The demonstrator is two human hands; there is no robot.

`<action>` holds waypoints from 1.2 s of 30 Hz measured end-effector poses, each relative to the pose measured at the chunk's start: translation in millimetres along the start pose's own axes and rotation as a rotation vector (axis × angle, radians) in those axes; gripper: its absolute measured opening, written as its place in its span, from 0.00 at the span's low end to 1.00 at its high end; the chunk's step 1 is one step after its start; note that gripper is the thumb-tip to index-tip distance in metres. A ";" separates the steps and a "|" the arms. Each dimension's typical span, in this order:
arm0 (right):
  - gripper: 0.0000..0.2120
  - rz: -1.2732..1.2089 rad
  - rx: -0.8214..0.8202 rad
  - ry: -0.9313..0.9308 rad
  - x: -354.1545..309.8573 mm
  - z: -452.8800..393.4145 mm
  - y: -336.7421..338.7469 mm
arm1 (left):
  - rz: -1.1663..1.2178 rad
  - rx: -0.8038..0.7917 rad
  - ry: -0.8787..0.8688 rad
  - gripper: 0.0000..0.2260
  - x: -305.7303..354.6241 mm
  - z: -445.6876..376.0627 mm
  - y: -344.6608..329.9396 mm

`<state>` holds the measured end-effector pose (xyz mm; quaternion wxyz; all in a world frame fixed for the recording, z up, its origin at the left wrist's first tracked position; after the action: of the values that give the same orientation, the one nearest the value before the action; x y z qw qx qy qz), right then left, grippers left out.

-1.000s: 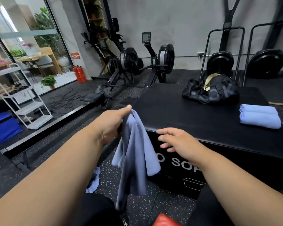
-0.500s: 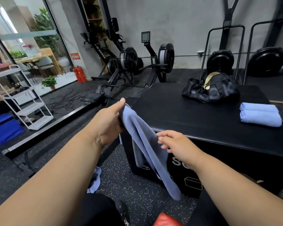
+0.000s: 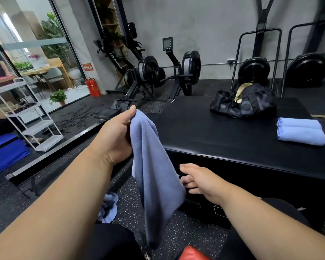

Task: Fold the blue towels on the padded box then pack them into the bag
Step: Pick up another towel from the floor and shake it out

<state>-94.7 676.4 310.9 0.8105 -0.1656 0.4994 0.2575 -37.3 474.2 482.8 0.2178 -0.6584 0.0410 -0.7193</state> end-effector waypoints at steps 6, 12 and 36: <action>0.21 -0.330 -0.147 0.044 -10.1 3.7 1.9 | 0.018 0.054 -0.036 0.28 6.3 3.7 6.3; 0.22 0.030 -0.097 -0.155 16.4 11.4 -14.5 | 0.028 0.055 -0.081 0.25 13.7 2.0 7.9; 0.16 -0.673 -0.052 0.290 -53.4 22.6 18.2 | -0.292 0.091 -0.134 0.15 5.7 8.7 61.5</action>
<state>-108.7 689.6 368.6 0.7660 -0.3760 0.5200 -0.0373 -13.1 418.6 468.0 0.1427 -0.6932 -0.1024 -0.6990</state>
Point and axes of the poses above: each hand's wrist, its own z-axis away from the middle knuckle, its own y-axis out of the back of the hand, x = y × z, the point moved 4 cm from there along -z, towards the middle knuckle, and after that the axes turned 3 degrees about -y, right-handed, at the moved point
